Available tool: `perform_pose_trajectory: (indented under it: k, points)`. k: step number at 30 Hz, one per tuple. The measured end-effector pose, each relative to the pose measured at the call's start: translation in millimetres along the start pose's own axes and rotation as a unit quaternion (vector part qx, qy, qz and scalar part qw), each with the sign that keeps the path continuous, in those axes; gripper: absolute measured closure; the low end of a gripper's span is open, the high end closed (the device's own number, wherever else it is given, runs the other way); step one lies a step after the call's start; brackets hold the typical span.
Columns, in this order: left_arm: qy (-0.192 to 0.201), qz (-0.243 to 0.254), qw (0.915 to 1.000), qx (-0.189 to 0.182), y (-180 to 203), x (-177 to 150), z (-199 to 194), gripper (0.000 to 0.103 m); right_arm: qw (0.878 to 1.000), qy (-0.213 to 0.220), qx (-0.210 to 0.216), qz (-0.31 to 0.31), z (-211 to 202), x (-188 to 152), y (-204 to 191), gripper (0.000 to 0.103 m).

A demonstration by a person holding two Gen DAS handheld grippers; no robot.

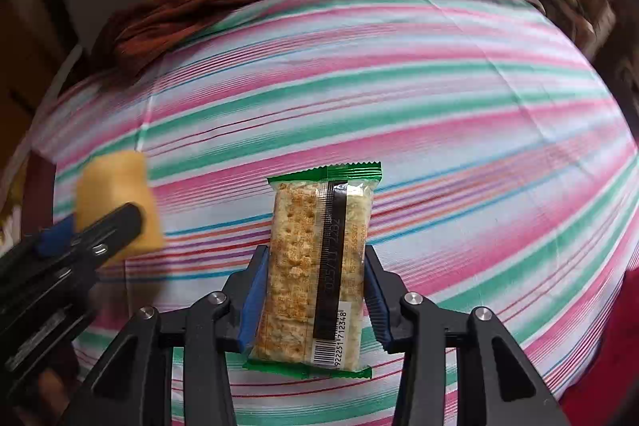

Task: Organize objects
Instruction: 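Carry the sponge and cracker packet over the gold tray and release both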

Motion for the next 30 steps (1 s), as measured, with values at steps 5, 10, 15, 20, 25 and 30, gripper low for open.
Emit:
perform_pose_trajectory:
  k: [5,10,15,20,25,30]
  points:
    - [0.054,0.033,0.9977,0.024,-1,-15,-49,0.048,0.998,0.042,0.01,-0.035,-13,4,-26,0.059]
    - [0.097,0.078,0.9912,0.044,1,-34,-92,0.048,0.994,0.089,0.033,-0.062,-30,6,-41,0.059]
    - [0.118,0.076,0.9885,0.057,-11,-50,-122,0.048,0.985,0.129,0.057,-0.099,-47,5,-61,0.059]
    - [0.135,0.062,0.986,0.077,-26,-63,-146,0.047,0.982,0.134,0.063,-0.116,-45,6,-71,0.059]
    - [0.156,0.058,0.9811,0.098,-39,-76,-166,0.047,0.982,0.134,0.071,-0.11,-46,6,-70,0.059]
    - [0.17,0.047,0.9785,0.106,-51,-87,-183,0.047,0.98,0.137,0.078,-0.119,-49,3,-76,0.059]
Point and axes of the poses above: each gripper's, at about its wrist camera, not at the fingertips, and z roughly the way its jaws point, y to its right, x to its top, the point moved 3 cm from there along z, roughly the way its jaws point, and after that the axes turned 13 degrees about -x, right-handed, at the moved point
